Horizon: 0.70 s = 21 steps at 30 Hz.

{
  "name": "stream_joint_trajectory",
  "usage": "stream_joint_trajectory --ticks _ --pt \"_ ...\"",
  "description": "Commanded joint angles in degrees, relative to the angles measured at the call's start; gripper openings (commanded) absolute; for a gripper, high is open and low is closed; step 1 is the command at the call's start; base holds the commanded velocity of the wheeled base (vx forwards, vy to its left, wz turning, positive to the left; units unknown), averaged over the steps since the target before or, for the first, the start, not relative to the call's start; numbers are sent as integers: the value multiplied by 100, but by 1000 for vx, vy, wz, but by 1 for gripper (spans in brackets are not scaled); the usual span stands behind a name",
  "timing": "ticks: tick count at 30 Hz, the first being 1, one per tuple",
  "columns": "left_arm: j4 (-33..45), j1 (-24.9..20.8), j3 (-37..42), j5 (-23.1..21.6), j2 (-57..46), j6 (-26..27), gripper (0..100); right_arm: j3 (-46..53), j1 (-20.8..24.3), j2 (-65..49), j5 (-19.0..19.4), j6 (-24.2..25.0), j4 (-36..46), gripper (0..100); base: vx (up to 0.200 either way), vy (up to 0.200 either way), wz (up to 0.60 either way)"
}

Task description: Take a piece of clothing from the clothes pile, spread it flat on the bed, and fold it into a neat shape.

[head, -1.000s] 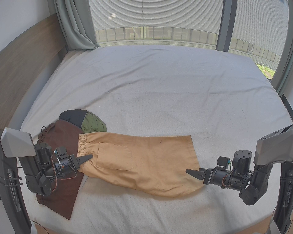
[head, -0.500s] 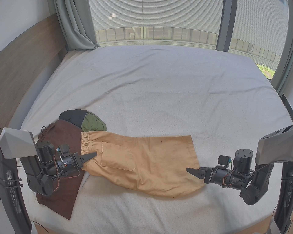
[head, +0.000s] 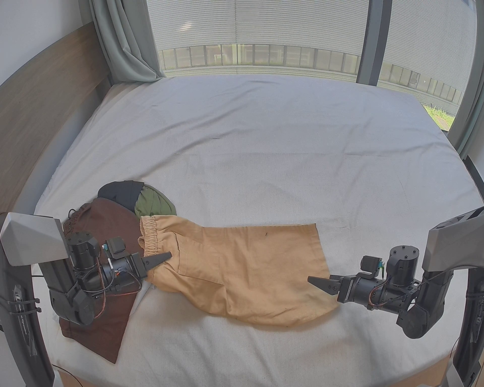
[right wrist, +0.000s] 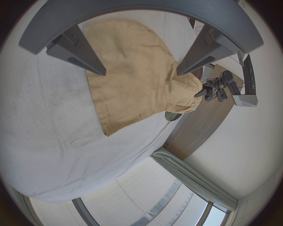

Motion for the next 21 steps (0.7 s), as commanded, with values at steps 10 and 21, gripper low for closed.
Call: stream_joint_trajectory --ticks 10,21 --pt "-1 -469 -169 -12 -311 -644 0 -16 3 -40 3 1 -2 100 0 0 0" --pt "-1 -768 -389 -12 -223 -785 0 -16 -6 -49 3 1 -2 100 0 0 0"
